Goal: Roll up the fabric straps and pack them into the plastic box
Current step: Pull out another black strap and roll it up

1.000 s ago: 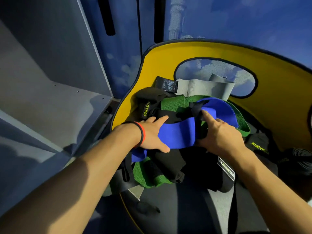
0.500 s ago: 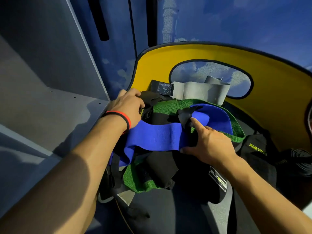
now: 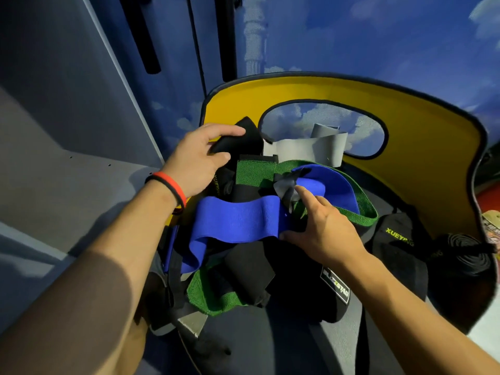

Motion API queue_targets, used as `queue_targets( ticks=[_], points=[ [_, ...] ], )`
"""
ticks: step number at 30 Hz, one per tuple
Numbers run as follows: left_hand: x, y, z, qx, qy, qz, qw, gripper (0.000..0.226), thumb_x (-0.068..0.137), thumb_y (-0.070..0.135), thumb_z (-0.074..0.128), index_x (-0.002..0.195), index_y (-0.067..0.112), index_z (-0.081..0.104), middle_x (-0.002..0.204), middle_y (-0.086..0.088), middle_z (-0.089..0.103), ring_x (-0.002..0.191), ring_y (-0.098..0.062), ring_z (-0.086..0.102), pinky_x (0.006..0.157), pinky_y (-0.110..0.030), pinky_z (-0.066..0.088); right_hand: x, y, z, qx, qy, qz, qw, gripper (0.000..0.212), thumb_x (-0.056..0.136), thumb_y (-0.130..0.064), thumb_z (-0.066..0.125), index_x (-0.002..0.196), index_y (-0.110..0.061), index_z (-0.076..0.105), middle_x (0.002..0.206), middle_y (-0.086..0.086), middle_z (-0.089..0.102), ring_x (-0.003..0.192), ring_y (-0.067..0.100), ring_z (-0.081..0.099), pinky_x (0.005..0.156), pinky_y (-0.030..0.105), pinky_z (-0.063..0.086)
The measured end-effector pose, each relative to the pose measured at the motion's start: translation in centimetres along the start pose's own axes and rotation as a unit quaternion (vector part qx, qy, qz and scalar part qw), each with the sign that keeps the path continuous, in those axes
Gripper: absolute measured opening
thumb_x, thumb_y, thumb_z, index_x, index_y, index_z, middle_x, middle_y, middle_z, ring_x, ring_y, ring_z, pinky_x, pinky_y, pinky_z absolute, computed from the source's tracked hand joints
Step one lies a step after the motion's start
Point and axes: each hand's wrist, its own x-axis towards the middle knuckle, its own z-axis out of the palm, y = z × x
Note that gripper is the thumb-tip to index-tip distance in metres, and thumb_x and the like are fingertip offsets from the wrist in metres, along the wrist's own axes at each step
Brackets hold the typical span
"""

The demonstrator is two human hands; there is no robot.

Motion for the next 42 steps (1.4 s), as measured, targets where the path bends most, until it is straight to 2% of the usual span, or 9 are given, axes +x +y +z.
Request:
queue_targets(
  ticks=[5, 8, 11, 16, 18, 23, 27, 32, 42],
  points=[
    [-1.0, 2.9, 1.9, 0.018, -0.048, 0.08, 0.995, 0.049, 0.087, -0.016, 0.06, 0.093, 0.031, 0.074, 0.11, 0.007, 0.069, 0.108, -0.002, 0.062, 0.097, -0.013, 0.043, 0.4, -1.4, -1.9, 0.214, 0.129, -0.013, 0.968, 0.093, 0.08, -0.049, 0.081, 0.156, -0.035, 0.028, 0.136, -0.006, 0.049, 0.103, 0.012, 0.064, 0.091, 0.031, 0.052],
    [-2.4, 4.1, 4.4, 0.047, -0.109, 0.141, 0.983, 0.044, 0.081, -0.02, 0.058, 0.087, 0.02, 0.077, 0.104, 0.002, 0.071, 0.107, -0.008, 0.065, 0.099, -0.021, 0.047, 0.5, -2.2, -2.6, 0.273, 0.156, -0.053, 0.948, 0.08, 0.08, -0.037, 0.084, 0.149, -0.033, 0.044, 0.126, -0.012, 0.051, 0.103, -0.005, 0.06, 0.09, 0.01, 0.044],
    [-3.5, 4.6, 6.7, 0.033, -0.092, 0.178, 0.979, 0.036, 0.079, -0.017, 0.061, 0.096, 0.012, 0.075, 0.108, -0.001, 0.068, 0.11, -0.013, 0.064, 0.101, -0.034, 0.05, 0.5, -1.9, -2.7, 0.308, 0.193, -0.059, 0.93, 0.031, 0.085, -0.016, 0.079, 0.114, -0.025, 0.075, 0.106, -0.008, 0.072, 0.101, 0.01, 0.066, 0.09, 0.027, 0.052],
    [-5.0, 4.2, 8.7, 0.107, 0.06, 0.196, 0.973, 0.031, 0.083, 0.009, 0.073, 0.111, 0.017, 0.065, 0.121, 0.001, 0.052, 0.12, -0.012, 0.052, 0.102, -0.031, 0.047, 0.2, -0.6, -4.5, 0.446, 0.228, 0.085, 0.861, 0.008, 0.093, -0.017, 0.07, 0.091, -0.01, 0.075, 0.082, 0.016, 0.074, 0.074, 0.025, 0.069, 0.071, 0.04, 0.052],
    [-6.1, 4.4, 9.7, 0.141, 0.014, 0.223, 0.964, 0.025, 0.083, 0.024, 0.074, 0.107, 0.019, 0.066, 0.12, 0.003, 0.052, 0.122, -0.015, 0.052, 0.102, -0.035, 0.045, 0.0, 0.1, -5.6, 0.504, 0.264, 0.127, 0.813, 0.011, 0.095, -0.015, 0.069, 0.087, -0.007, 0.069, 0.079, 0.016, 0.071, 0.073, 0.029, 0.073, 0.069, 0.044, 0.055],
    [-9.4, 4.2, 14.5, 0.414, -0.228, 0.317, 0.822, 0.061, 0.081, 0.078, 0.049, 0.119, 0.034, 0.069, 0.145, 0.004, 0.05, 0.15, -0.026, 0.025, 0.119, -0.065, 0.009, -0.9, 2.1, -7.9, 0.679, 0.304, 0.147, 0.652, 0.009, 0.097, -0.002, 0.063, 0.102, -0.009, 0.06, 0.096, 0.016, 0.072, 0.075, 0.026, 0.075, 0.062, 0.027, 0.058],
    [-10.4, 3.8, 18.8, 0.53, -0.324, 0.324, 0.714, 0.08, 0.086, 0.077, 0.041, 0.155, 0.037, 0.032, 0.168, -0.005, 0.013, 0.153, -0.043, -0.003, 0.11, -0.074, -0.01, -1.9, 3.6, -9.5, 0.742, 0.315, 0.159, 0.569, 0.02, 0.097, 0.005, 0.057, 0.111, -0.008, 0.055, 0.103, 0.013, 0.071, 0.087, 0.028, 0.076, 0.067, 0.024, 0.061],
    [-8.4, 3.6, 21.4, 0.666, -0.33, 0.271, 0.611, 0.067, 0.098, 0.057, 0.036, 0.159, 0.037, 0.018, 0.167, -0.005, -0.017, 0.143, -0.055, -0.027, 0.102, -0.078, -0.02, -3.6, 5.0, -10.8, 0.756, 0.302, 0.192, 0.548, 0.025, 0.096, 0.011, 0.053, 0.092, -0.014, 0.051, 0.082, 0.004, 0.068, 0.089, 0.027, 0.077, 0.076, 0.026, 0.062],
    [-2.8, 0.0, 16.2, 0.705, -0.25, 0.149, 0.647, 0.075, 0.087, 0.065, 0.04, 0.155, 0.04, 0.027, 0.169, 0.001, -0.006, 0.15, -0.046, -0.017, 0.109, -0.074, -0.015, -6.4, 6.3, -10.5, 0.778, 0.269, 0.168, 0.543, 0.024, 0.094, 0.012, 0.054, 0.089, -0.011, 0.053, 0.076, 0.004, 0.068, 0.097, 0.034, 0.075, 0.079, 0.029, 0.062]
  ],
)
